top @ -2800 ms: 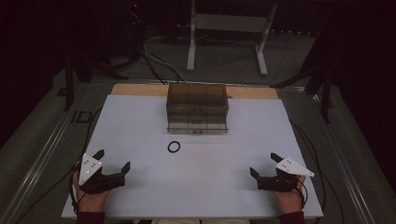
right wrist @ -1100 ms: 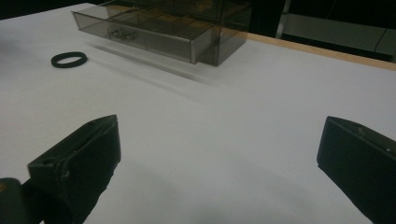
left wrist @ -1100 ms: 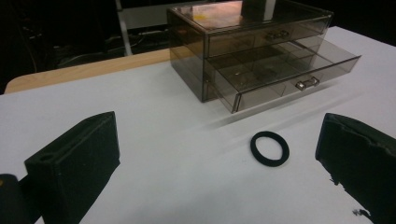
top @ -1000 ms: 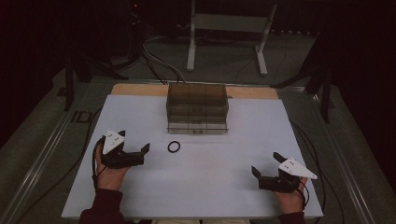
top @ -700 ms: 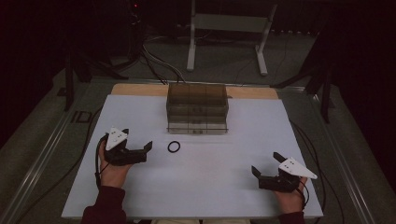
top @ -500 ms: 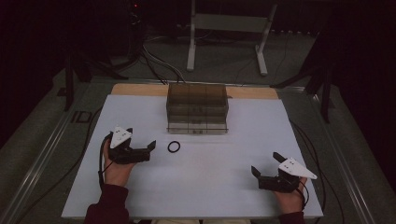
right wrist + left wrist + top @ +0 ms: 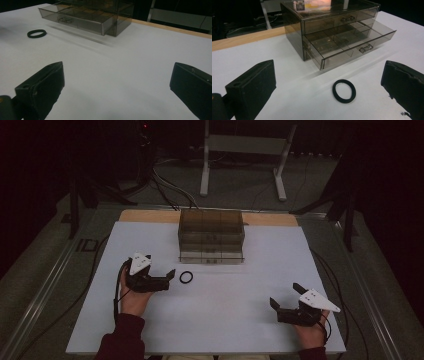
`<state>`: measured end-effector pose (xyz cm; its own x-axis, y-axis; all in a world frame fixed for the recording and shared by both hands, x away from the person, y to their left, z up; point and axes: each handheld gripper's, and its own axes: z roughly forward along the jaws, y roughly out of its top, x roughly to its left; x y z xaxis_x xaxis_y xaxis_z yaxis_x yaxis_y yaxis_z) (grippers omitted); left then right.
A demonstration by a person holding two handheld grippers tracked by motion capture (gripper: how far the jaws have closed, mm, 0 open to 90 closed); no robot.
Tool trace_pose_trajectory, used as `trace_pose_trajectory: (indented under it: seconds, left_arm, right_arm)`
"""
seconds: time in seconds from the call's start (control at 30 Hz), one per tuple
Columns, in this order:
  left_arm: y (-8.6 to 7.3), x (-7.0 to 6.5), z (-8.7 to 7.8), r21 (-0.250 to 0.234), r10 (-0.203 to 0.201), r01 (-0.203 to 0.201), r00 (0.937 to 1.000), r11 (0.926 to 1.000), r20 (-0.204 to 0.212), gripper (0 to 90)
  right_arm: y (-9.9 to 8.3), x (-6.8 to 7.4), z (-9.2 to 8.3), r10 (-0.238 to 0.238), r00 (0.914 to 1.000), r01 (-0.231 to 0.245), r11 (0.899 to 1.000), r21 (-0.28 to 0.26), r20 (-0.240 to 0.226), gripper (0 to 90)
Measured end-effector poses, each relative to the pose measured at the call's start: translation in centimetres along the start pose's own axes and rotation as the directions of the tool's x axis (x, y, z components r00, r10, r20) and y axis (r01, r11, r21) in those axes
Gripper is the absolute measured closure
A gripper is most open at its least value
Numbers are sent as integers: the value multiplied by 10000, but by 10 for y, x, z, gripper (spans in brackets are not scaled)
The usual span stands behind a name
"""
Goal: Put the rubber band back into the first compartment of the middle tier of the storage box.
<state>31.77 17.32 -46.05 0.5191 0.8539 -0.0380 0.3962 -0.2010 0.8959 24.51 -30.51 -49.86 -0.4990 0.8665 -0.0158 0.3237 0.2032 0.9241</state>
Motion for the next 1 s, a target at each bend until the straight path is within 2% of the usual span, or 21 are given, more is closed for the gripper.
trace_pose_trajectory:
  seconds: [0.4,0.7,1.0]
  left_arm:
    - [0,-3,20,128,-77,76,10000,9999,19,5]
    - [-2,-3,34,480,45,-50,9999,9988,97,5]
    - [-6,-4,46,736,-55,43,9999,9973,158,5]
  right_arm:
    - [0,0,0,38,10000,-38,10000,-32,-8,2]
    - [0,1,0,-13,10000,13,10000,-28,-14,2]
    - [0,-1,0,26,10000,-26,10000,-50,-5,2]
